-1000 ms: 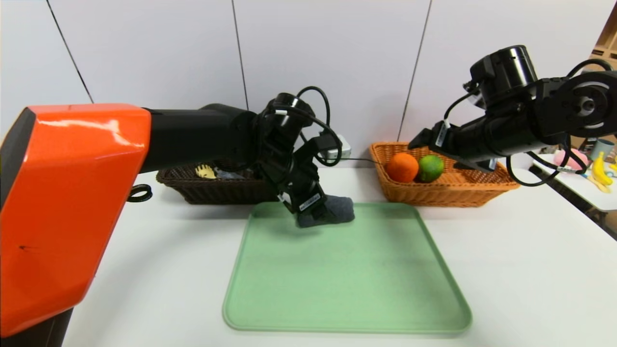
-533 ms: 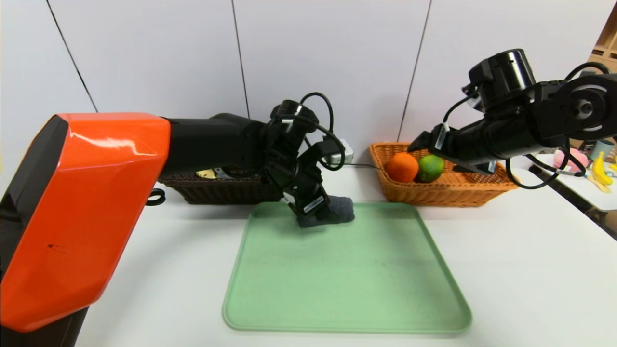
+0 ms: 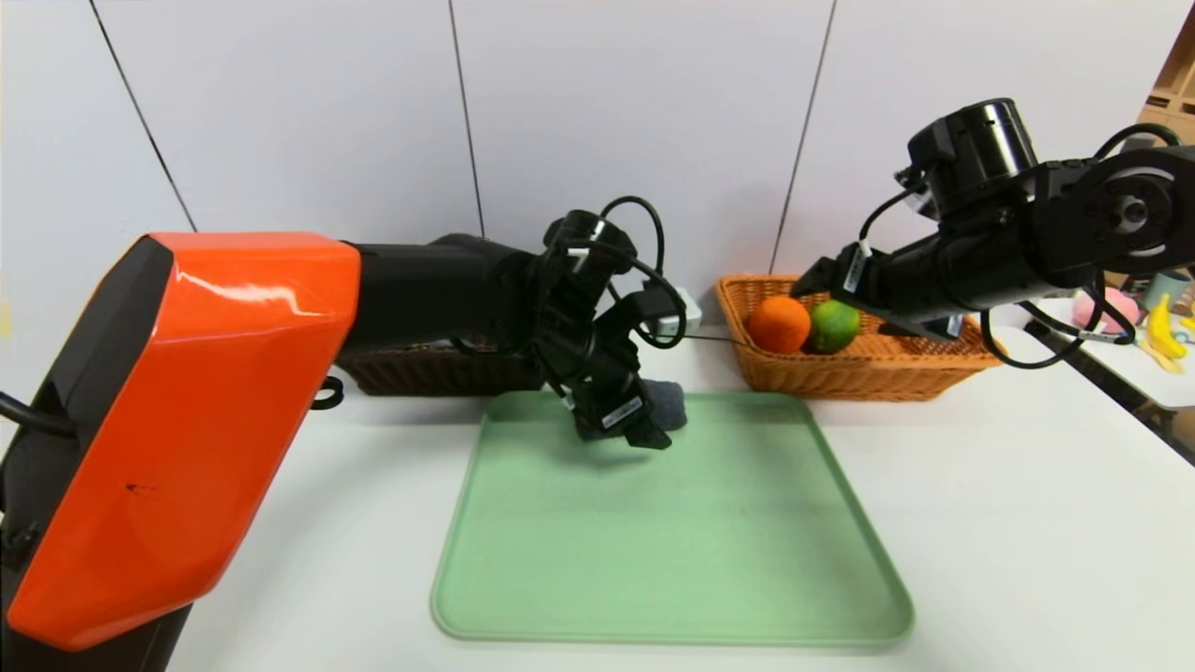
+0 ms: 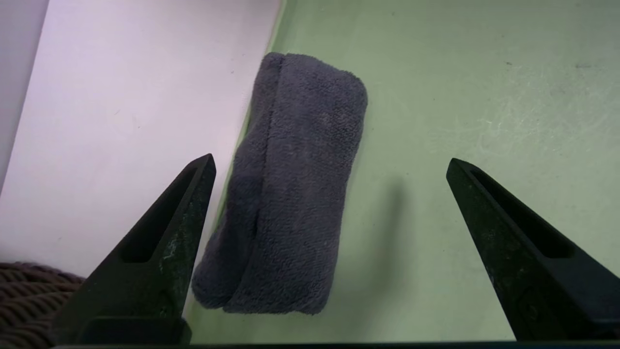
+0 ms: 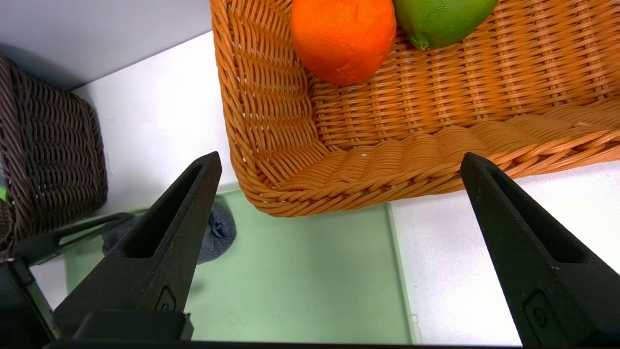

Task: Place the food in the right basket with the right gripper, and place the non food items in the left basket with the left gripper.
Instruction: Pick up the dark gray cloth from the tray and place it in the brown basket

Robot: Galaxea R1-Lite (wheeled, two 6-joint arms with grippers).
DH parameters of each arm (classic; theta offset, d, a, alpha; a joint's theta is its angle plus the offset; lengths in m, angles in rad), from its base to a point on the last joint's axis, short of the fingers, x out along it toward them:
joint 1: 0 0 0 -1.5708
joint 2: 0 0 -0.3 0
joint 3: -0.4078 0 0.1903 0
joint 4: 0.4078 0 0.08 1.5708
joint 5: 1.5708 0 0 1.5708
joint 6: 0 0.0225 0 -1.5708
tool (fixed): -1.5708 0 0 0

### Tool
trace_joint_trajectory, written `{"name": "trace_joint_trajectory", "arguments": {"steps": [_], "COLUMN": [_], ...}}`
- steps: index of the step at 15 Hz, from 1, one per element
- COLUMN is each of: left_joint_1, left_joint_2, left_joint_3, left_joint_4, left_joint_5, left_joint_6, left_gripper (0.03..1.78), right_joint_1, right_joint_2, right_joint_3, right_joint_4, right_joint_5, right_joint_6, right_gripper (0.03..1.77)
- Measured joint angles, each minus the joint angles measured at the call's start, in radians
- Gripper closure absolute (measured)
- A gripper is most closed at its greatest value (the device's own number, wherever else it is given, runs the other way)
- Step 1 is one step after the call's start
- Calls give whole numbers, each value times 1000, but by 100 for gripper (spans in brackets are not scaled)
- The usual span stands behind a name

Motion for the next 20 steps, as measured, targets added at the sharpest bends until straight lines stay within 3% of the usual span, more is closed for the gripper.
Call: {"name": "trace_joint_trajectory", "arguments": {"steps": [5,6,9,12,13,14,20], "left_joint_1": [-7,-8,-8,-8,-8,-8,-15], "left_joint_2": [21,24,33,37,37,37,-9], "left_joint_3": [0,0,0,0,0,0,-4], "left_joint_4": [-15,-27,-36,-36,-36,-36,-37], "left_joint_5": [2,4,6,6,6,6,1], "left_joint_6": [1,0,-1,-2,-2,-3,-14], "left_gripper": [12,22,70,103,128,175,175], "right_joint_1": [-10,-10,-10,-9,-8,-6,0], "right_joint_2": [0,0,0,0,0,-1,-5], "right_joint_3": [1,1,3,10,11,11,14], "right_joint_4": [-1,-1,-1,-4,-6,-11,-13], "right_joint_5": [0,0,1,2,2,2,1], "right_joint_6": [-1,0,0,0,-1,-1,-2], "right_gripper": [10,10,10,10,10,10,10]}}
